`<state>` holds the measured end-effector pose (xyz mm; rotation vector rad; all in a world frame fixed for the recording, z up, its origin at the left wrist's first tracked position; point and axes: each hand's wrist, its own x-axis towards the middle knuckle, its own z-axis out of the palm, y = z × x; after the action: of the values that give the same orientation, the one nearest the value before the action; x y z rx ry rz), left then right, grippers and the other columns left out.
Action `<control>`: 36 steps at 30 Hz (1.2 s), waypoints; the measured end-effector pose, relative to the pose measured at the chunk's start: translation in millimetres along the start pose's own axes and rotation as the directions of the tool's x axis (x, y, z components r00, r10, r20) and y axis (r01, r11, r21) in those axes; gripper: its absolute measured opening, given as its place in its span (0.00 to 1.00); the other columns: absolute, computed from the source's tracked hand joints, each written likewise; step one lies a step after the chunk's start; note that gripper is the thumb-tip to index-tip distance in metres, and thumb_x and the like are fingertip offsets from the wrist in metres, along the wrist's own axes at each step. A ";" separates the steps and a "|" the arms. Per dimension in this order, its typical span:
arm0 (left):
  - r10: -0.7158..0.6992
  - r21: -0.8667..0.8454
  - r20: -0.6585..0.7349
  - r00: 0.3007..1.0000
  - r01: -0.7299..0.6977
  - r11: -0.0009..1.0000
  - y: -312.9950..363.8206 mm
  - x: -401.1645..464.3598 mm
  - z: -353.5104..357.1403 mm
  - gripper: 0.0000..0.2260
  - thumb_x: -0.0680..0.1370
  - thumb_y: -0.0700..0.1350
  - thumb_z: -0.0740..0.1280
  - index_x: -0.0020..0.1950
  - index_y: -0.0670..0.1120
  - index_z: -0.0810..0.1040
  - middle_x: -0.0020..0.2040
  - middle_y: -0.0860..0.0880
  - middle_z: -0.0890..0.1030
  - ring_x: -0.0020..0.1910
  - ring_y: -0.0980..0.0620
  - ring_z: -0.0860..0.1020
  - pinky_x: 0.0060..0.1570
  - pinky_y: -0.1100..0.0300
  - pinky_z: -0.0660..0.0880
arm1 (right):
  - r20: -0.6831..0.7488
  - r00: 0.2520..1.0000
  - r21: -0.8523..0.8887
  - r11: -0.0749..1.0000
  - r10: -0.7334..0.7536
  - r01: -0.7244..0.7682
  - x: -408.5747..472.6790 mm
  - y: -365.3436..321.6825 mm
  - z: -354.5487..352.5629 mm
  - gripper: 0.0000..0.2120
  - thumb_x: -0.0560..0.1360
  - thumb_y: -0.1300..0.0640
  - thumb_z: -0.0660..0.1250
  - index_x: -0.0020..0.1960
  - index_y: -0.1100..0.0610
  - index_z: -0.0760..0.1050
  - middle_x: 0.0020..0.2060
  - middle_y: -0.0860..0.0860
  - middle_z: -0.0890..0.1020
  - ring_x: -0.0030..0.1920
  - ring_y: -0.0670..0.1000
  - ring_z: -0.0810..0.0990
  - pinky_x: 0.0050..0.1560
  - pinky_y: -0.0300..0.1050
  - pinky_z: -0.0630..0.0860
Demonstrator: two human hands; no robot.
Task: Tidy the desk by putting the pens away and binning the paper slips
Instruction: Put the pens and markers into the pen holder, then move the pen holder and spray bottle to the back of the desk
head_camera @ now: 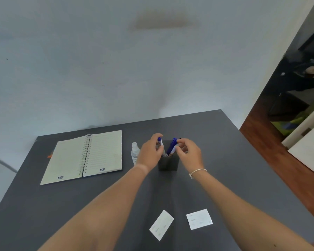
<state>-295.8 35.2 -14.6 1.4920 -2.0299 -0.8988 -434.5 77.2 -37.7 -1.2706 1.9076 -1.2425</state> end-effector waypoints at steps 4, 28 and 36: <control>-0.023 -0.146 -0.005 1.000 0.022 0.989 -3.9 -2.6 9.1 0.22 0.78 0.41 0.62 0.71 0.50 0.63 0.62 0.46 0.76 0.58 0.48 0.78 0.60 0.51 0.76 | -0.066 0.998 0.046 0.999 0.013 -0.010 -4.2 9.4 -4.2 0.13 0.74 0.64 0.63 0.58 0.57 0.74 0.47 0.53 0.76 0.38 0.45 0.73 0.42 0.35 0.71; -0.125 -0.301 0.213 0.969 0.186 0.935 -47.2 -2.5 31.1 0.23 0.76 0.36 0.61 0.71 0.48 0.67 0.60 0.52 0.77 0.59 0.54 0.74 0.60 0.64 0.66 | 0.061 0.930 0.196 0.910 0.361 -0.366 -27.0 27.5 22.1 0.19 0.75 0.64 0.64 0.66 0.58 0.72 0.58 0.54 0.79 0.56 0.49 0.76 0.59 0.40 0.70; -0.111 -0.329 0.201 0.973 0.174 0.928 -46.7 12.2 40.1 0.24 0.77 0.40 0.62 0.73 0.50 0.64 0.65 0.49 0.77 0.64 0.52 0.73 0.65 0.60 0.67 | -0.031 0.922 0.231 0.900 0.385 -0.369 -14.8 20.7 20.1 0.17 0.75 0.64 0.64 0.64 0.59 0.74 0.57 0.53 0.81 0.54 0.47 0.76 0.58 0.39 0.71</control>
<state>-297.1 23.7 -76.3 1.4145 -1.7760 -1.4144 -420.8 85.4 -66.0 -0.7041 1.8904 -1.2629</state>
